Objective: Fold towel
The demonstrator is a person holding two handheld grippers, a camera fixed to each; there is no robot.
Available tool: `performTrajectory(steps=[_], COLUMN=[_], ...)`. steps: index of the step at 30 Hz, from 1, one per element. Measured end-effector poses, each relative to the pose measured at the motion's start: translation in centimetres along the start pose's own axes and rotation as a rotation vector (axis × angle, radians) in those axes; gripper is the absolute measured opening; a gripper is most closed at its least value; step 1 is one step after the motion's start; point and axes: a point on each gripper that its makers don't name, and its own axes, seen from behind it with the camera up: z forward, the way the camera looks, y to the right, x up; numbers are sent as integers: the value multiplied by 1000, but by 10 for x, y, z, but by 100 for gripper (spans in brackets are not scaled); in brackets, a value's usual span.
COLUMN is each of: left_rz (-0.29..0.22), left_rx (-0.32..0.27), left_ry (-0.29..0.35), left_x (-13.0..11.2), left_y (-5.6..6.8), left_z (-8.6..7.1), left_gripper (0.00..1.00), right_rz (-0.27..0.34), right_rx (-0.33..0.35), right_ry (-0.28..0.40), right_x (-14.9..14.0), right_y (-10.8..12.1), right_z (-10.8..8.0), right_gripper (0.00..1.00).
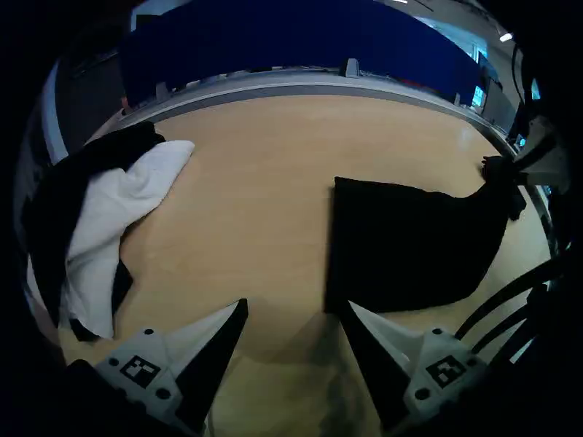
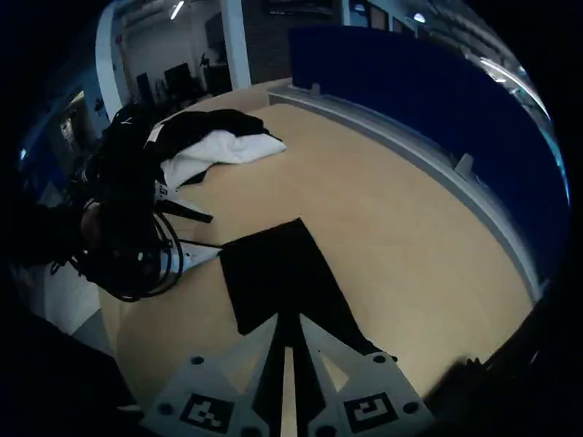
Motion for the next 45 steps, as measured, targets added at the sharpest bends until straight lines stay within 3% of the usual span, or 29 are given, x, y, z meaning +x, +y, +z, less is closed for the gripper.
performTrajectory(steps=[5, 12, 15, 20, 26, 31, 35, 41, 45], left_rz=[-7, -19, -52, -137, -239, -294, -328, -346, -346], left_rx=[-6, 16, 48, 77, 113, 153, 164, 166, 166], left_ry=[16, 47, 78, 101, 99, 82, 73, 75, 78], left_x=[0, 0, 2, -16, -60, -98, -115, -119, -117], left_y=[0, -6, -16, -25, -28, -30, -28, -27, -28], left_z=[1, -7, -27, -78, -137, -169, -179, -183, -183], left_gripper=[92, 92, 92, 92, 91, 92, 92, 92, 92], right_rz=[-50, -121, -147, -186, -203, -178, -175, -191, -182], right_rx=[34, 116, 143, 193, 223, 244, 252, 246, 250], right_ry=[8, -5, -21, -56, -119, -160, -169, -174, -164], right_x=[25, 48, 50, 48, 32, 19, 17, 18, 21], right_y=[-12, -47, -60, -78, -89, -99, -104, -104, -106], right_z=[13, 42, 55, 75, 114, 141, 146, 146, 144], right_gripper=[6, 6, 6, 6, 6, 6, 8, 16, 36])
